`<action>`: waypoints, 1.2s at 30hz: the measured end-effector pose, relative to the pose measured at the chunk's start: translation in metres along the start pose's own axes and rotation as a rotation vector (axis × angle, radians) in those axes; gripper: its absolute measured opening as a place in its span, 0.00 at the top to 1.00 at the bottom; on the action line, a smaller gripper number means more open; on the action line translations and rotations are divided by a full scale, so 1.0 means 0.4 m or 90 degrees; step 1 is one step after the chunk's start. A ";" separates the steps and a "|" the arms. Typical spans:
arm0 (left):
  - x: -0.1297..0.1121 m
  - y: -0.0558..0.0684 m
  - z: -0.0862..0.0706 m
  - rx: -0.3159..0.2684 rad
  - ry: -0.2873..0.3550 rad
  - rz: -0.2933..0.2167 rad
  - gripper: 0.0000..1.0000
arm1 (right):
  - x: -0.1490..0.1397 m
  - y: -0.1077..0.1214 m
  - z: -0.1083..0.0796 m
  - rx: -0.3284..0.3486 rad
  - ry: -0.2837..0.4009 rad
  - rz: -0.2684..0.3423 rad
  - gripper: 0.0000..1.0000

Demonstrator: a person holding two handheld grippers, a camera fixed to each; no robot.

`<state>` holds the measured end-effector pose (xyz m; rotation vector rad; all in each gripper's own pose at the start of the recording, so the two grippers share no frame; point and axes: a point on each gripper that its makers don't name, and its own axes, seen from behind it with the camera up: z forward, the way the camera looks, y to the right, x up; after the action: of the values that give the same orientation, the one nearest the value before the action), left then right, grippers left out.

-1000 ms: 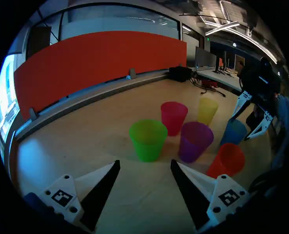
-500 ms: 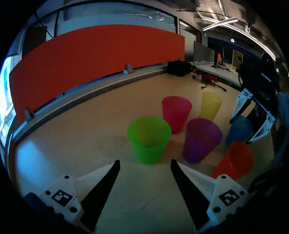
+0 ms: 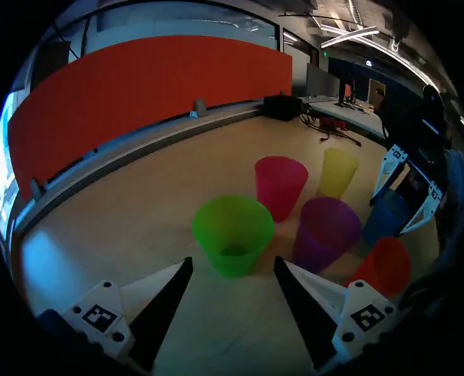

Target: Pour water

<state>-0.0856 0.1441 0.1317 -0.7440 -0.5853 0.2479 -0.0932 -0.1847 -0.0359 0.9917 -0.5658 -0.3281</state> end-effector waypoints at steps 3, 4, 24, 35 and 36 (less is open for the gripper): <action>0.008 0.004 0.012 -0.003 0.000 0.004 0.04 | 0.001 0.000 0.000 0.001 0.001 0.001 0.09; 0.012 0.005 0.016 -0.004 0.001 0.005 0.04 | 0.001 0.000 0.000 0.002 0.001 0.001 0.09; 0.061 0.009 0.071 -0.015 0.006 0.004 0.04 | 0.000 -0.001 -0.002 0.008 0.006 0.009 0.09; 0.065 0.001 0.062 -0.011 0.007 -0.008 0.13 | 0.002 -0.001 -0.006 0.008 0.011 0.018 0.09; 0.067 0.001 0.058 -0.010 0.009 -0.008 0.13 | 0.003 0.000 -0.006 0.007 0.011 0.020 0.09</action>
<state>-0.0773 0.1685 0.1562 -0.7567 -0.5786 0.2258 -0.0908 -0.1834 -0.0365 0.9951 -0.5675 -0.2883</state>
